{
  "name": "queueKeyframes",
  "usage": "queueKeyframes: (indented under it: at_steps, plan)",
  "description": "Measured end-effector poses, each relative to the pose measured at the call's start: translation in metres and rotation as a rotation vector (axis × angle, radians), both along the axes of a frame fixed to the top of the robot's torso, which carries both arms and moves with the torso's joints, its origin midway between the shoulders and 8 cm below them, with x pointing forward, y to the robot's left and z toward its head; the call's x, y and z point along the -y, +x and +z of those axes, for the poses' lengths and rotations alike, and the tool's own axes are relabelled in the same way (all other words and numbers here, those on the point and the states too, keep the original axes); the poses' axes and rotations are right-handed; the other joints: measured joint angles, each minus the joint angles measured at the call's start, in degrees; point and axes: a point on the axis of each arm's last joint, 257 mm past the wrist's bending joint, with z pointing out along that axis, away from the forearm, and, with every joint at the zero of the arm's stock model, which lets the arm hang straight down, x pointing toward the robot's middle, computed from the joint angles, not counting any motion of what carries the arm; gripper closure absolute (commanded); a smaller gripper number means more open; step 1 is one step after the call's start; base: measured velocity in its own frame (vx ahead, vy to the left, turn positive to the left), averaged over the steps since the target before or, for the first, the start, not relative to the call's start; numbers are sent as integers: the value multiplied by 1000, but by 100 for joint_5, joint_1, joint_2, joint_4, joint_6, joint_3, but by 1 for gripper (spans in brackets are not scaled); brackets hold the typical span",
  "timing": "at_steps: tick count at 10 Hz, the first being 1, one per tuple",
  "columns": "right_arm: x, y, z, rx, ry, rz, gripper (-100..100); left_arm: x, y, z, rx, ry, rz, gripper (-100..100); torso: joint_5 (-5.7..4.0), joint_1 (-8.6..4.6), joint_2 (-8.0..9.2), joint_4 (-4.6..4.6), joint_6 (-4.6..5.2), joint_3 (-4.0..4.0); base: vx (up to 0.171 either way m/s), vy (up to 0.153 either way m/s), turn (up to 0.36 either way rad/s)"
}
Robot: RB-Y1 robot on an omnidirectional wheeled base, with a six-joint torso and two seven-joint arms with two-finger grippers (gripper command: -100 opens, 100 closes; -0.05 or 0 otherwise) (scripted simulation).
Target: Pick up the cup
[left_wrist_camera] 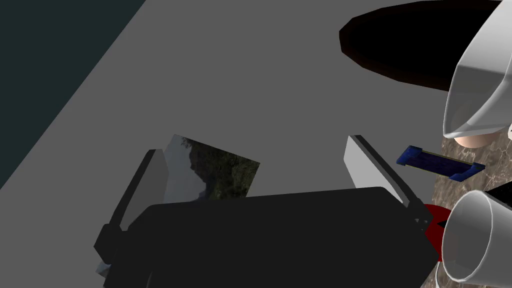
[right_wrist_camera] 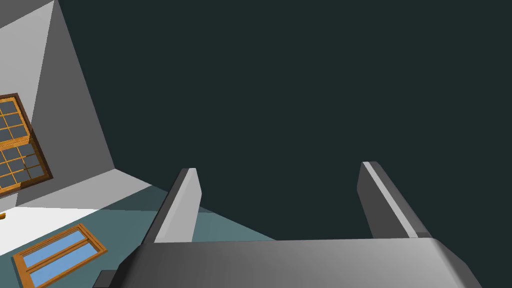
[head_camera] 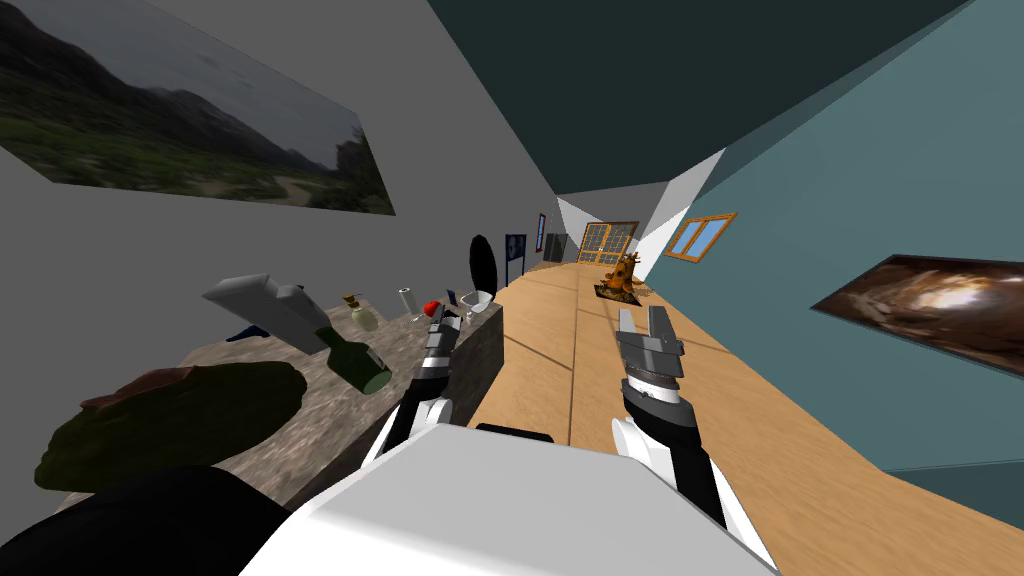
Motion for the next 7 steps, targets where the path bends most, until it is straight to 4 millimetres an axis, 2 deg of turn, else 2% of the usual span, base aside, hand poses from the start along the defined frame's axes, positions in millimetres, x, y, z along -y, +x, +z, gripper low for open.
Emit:
queueKeyframes:
  at_steps: [7]
  plan:
    - [0,0,0,0,0,0,0,-9,15,-9,-109,38,-68,-100,-3,-11,-13,-3,0,-8,33,-36,36]
